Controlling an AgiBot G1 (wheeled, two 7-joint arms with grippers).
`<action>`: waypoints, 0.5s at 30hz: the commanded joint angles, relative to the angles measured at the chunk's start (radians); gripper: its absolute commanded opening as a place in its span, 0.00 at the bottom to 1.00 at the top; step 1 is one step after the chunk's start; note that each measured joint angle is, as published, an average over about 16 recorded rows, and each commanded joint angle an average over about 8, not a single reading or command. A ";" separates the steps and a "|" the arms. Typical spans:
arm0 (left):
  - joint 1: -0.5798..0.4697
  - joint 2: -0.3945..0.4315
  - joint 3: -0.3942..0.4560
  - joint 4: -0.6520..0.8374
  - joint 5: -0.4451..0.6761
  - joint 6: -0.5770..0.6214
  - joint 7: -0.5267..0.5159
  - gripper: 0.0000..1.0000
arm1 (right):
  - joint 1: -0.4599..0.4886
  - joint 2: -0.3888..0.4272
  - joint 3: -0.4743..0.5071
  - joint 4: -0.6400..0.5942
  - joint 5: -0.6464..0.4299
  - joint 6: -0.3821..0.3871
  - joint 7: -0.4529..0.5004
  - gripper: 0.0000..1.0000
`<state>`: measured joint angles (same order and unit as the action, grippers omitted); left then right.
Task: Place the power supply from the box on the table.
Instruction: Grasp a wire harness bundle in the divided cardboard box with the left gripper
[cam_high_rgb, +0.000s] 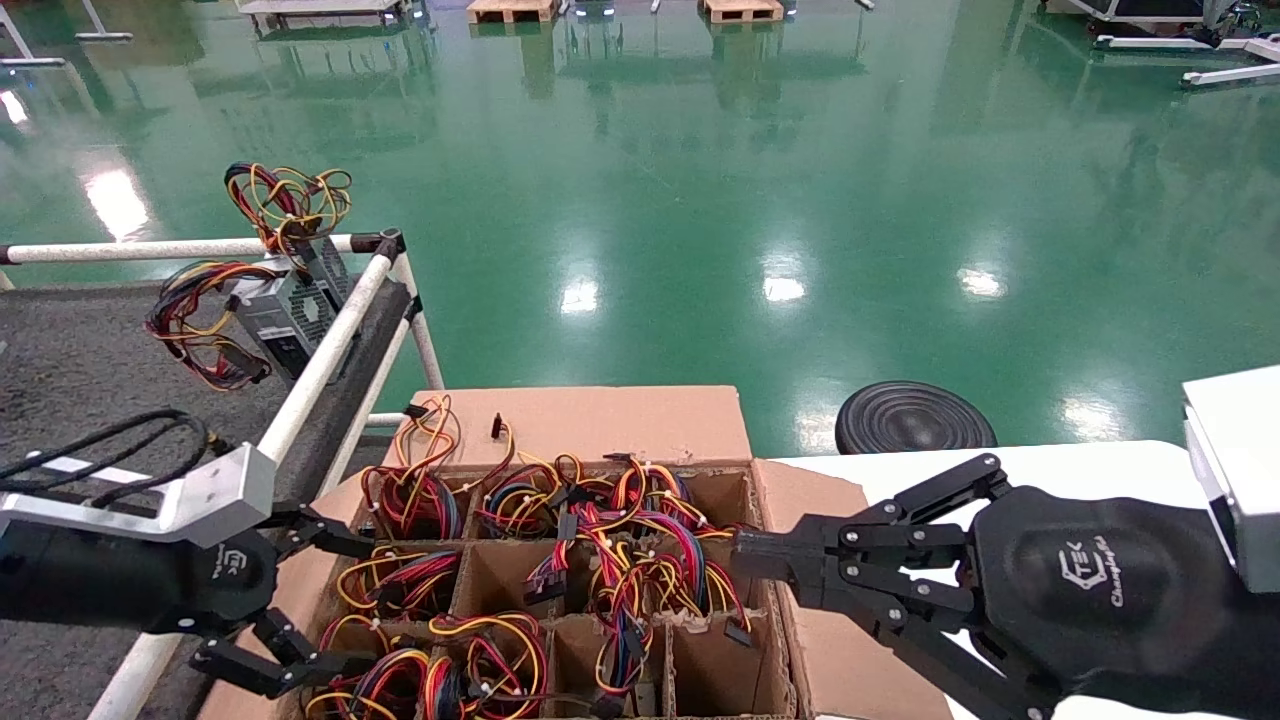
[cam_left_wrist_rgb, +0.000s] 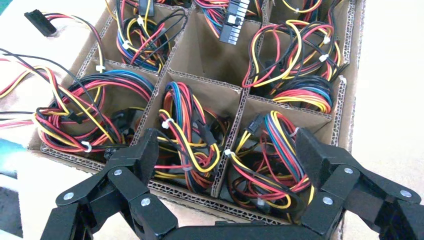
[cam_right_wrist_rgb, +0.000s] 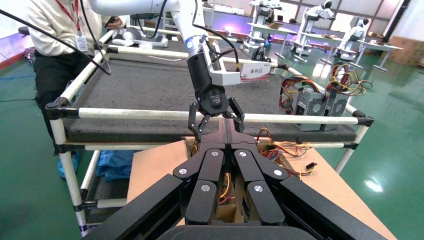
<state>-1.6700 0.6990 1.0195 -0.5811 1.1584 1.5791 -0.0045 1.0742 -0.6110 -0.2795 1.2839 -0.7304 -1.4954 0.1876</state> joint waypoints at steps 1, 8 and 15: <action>-0.002 0.002 0.004 0.010 -0.003 0.001 0.007 1.00 | 0.000 0.000 0.000 0.000 0.000 0.000 0.000 0.00; -0.012 0.014 0.018 0.052 -0.001 0.005 0.033 1.00 | 0.000 0.000 0.000 0.000 0.000 0.000 0.000 0.00; -0.014 0.033 0.030 0.107 0.004 0.004 0.062 1.00 | 0.000 0.000 0.000 0.000 0.000 0.000 0.000 0.00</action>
<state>-1.6836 0.7326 1.0488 -0.4737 1.1617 1.5826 0.0576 1.0742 -0.6110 -0.2795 1.2839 -0.7304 -1.4954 0.1876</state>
